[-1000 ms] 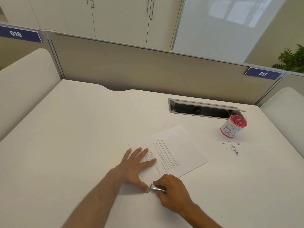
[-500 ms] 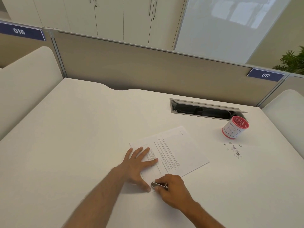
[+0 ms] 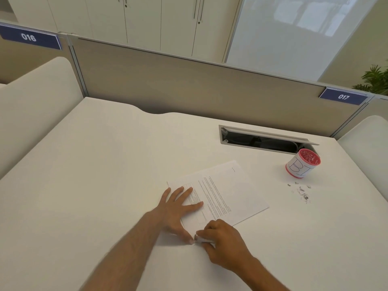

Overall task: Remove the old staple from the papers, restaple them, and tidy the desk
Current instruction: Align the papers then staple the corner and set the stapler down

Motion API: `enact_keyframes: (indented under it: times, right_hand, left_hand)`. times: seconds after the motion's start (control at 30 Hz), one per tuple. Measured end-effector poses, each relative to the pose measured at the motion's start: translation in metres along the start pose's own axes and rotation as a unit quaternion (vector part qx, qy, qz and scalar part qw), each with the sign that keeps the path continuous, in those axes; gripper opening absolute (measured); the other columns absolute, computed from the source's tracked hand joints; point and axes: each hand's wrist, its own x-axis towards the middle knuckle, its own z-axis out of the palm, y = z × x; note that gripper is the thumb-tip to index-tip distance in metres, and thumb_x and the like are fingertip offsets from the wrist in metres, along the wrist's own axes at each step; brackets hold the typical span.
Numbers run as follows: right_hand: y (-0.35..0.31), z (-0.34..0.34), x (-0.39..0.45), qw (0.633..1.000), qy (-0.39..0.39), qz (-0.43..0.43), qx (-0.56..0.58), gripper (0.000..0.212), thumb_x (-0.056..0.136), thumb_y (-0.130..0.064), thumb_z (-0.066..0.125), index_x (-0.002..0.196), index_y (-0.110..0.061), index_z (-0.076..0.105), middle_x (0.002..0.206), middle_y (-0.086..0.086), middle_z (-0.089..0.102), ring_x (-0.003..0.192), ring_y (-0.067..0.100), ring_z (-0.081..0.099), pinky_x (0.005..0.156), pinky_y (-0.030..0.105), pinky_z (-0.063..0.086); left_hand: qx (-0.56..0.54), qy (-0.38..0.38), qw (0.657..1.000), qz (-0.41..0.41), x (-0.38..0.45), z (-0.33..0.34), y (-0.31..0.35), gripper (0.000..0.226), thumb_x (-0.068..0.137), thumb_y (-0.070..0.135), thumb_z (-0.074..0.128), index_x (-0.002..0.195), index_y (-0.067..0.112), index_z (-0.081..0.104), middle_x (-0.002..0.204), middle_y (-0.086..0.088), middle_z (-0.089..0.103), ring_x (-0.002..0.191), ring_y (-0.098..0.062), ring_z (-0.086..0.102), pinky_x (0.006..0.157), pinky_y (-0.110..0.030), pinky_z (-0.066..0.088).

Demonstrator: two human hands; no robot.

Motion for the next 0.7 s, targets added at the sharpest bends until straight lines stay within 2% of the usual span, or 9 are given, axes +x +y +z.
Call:
enact_keyframes:
  times: [0.13, 0.37, 0.43, 0.47, 0.5, 0.57, 0.63, 0.67, 0.7]
  right_hand:
    - [0.007, -0.009, 0.001, 0.997, -0.045, 0.062, 0.03, 0.035, 0.085, -0.043, 0.056, 0.116, -0.031, 0.067, 0.104, -0.013, 0.071, 0.091, 0.009, 0.063, 0.081, 0.021, 0.05]
    - [0.011, -0.021, 0.007, 0.987, -0.043, 0.136, 0.076, 0.026, 0.081, -0.043, 0.065, 0.102, -0.029, 0.072, 0.094, -0.015, 0.073, 0.083, 0.009, 0.065, 0.079, 0.021, 0.054]
    - [0.01, -0.021, 0.007, 0.975, -0.015, 0.179, 0.127, 0.026, 0.078, -0.042, 0.071, 0.102, -0.03, 0.072, 0.092, -0.016, 0.072, 0.082, 0.005, 0.066, 0.079, 0.018, 0.055]
    - [0.011, -0.022, 0.007, 0.959, 0.009, 0.216, 0.186, 0.026, 0.077, -0.038, 0.076, 0.101, -0.029, 0.072, 0.09, -0.014, 0.072, 0.079, 0.007, 0.068, 0.076, 0.019, 0.056]
    - [0.011, -0.024, 0.008, 0.927, 0.034, 0.256, 0.272, 0.025, 0.076, -0.031, 0.079, 0.1, -0.026, 0.073, 0.087, -0.008, 0.073, 0.075, 0.01, 0.069, 0.072, 0.024, 0.058]
    - [0.017, -0.029, 0.01, 0.818, 0.073, 0.329, 0.466, 0.022, 0.081, -0.016, 0.077, 0.102, -0.013, 0.073, 0.085, 0.01, 0.073, 0.067, 0.022, 0.069, 0.063, 0.036, 0.059]
    - [0.024, -0.035, 0.014, 0.695, 0.097, 0.385, 0.599, 0.019, 0.084, -0.009, 0.072, 0.103, -0.005, 0.072, 0.086, 0.015, 0.071, 0.066, 0.025, 0.062, 0.056, 0.034, 0.054]
    - [0.03, -0.038, 0.016, 0.648, 0.11, 0.407, 0.634, 0.02, 0.083, -0.006, 0.071, 0.102, -0.003, 0.071, 0.085, 0.015, 0.069, 0.065, 0.024, 0.059, 0.053, 0.032, 0.051]
    - [0.036, -0.041, 0.018, 0.617, 0.123, 0.423, 0.652, 0.021, 0.08, -0.003, 0.072, 0.101, -0.002, 0.071, 0.084, 0.014, 0.067, 0.064, 0.022, 0.056, 0.051, 0.03, 0.049]
  left_hand:
    - [0.0, -0.005, 1.0, -0.002, 0.0, 0.0, 0.0, 0.114, 0.056, 0.085, 0.06, 0.144, 0.057, -0.006, 0.158, 0.004, -0.027, 0.142, -0.019, -0.032, 0.112, -0.053, -0.023]
    - [0.0, -0.006, 1.0, -0.008, 0.003, 0.003, -0.002, 0.114, 0.053, 0.087, 0.058, 0.142, 0.06, -0.008, 0.158, 0.006, -0.028, 0.141, -0.017, -0.034, 0.112, -0.054, -0.022]
    - [-0.004, -0.005, 1.0, -0.007, 0.002, 0.003, -0.002, 0.114, 0.053, 0.088, 0.058, 0.142, 0.06, -0.008, 0.158, 0.006, -0.028, 0.141, -0.017, -0.033, 0.112, -0.054, -0.022]
    - [-0.006, -0.005, 1.0, -0.008, 0.002, 0.003, -0.002, 0.114, 0.053, 0.087, 0.059, 0.142, 0.06, -0.008, 0.158, 0.006, -0.028, 0.141, -0.017, -0.033, 0.112, -0.054, -0.022]
    - [-0.006, -0.005, 1.0, -0.008, 0.002, 0.002, -0.002, 0.114, 0.053, 0.087, 0.059, 0.142, 0.06, -0.008, 0.158, 0.006, -0.028, 0.141, -0.017, -0.033, 0.112, -0.054, -0.022]
    - [-0.005, -0.004, 1.0, -0.006, 0.001, 0.001, -0.001, 0.114, 0.054, 0.086, 0.06, 0.142, 0.06, -0.008, 0.158, 0.006, -0.027, 0.141, -0.017, -0.033, 0.113, -0.053, -0.022]
    - [-0.005, -0.002, 1.0, -0.004, 0.0, 0.0, -0.001, 0.113, 0.055, 0.085, 0.061, 0.142, 0.06, -0.007, 0.158, 0.006, -0.027, 0.142, -0.017, -0.032, 0.113, -0.053, -0.022]
    - [-0.004, -0.002, 1.0, -0.003, 0.0, 0.0, -0.001, 0.113, 0.055, 0.085, 0.061, 0.142, 0.06, -0.007, 0.158, 0.006, -0.027, 0.142, -0.017, -0.032, 0.113, -0.053, -0.022]
    - [-0.004, -0.003, 1.0, -0.003, -0.001, 0.0, -0.002, 0.113, 0.055, 0.085, 0.061, 0.141, 0.061, -0.008, 0.158, 0.006, -0.028, 0.142, -0.017, -0.032, 0.113, -0.053, -0.022]
